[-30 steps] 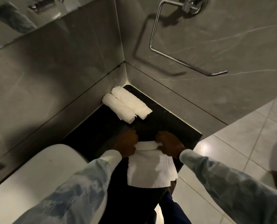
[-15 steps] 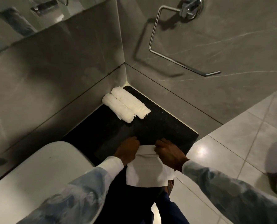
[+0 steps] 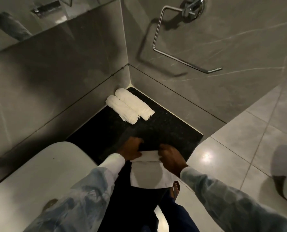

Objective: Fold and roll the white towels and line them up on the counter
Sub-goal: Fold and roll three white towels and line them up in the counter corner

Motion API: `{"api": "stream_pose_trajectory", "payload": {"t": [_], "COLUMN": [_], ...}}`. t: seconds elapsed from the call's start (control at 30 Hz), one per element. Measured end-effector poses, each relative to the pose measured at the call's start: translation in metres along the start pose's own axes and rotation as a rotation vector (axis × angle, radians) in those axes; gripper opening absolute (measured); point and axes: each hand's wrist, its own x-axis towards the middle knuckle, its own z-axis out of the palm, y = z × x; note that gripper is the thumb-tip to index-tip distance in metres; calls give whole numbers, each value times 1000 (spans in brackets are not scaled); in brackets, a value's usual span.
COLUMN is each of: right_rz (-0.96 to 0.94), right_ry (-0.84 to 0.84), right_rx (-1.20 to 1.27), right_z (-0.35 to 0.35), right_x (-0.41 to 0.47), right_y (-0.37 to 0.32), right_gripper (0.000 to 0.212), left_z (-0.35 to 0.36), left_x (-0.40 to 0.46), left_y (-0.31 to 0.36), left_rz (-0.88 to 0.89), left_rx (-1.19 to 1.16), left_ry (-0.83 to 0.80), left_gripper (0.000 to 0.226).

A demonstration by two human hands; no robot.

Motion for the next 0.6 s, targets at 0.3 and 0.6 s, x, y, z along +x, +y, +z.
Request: {"api": "stream_pose_trajectory", "payload": {"t": [0.3, 0.6], "right_rz": [11, -207], "right_ry": [-65, 201], "right_rx": [104, -61], "right_z": [-9, 37], "right_x": [-4, -64], "right_y": [5, 5], "right_gripper": [27, 24], "left_z": [58, 49], "left_x": [-51, -55], "left_y": [17, 24], "left_rz": [27, -43], "left_rx": [136, 125], "left_ry": [256, 84], "left_gripper": [12, 33]}}
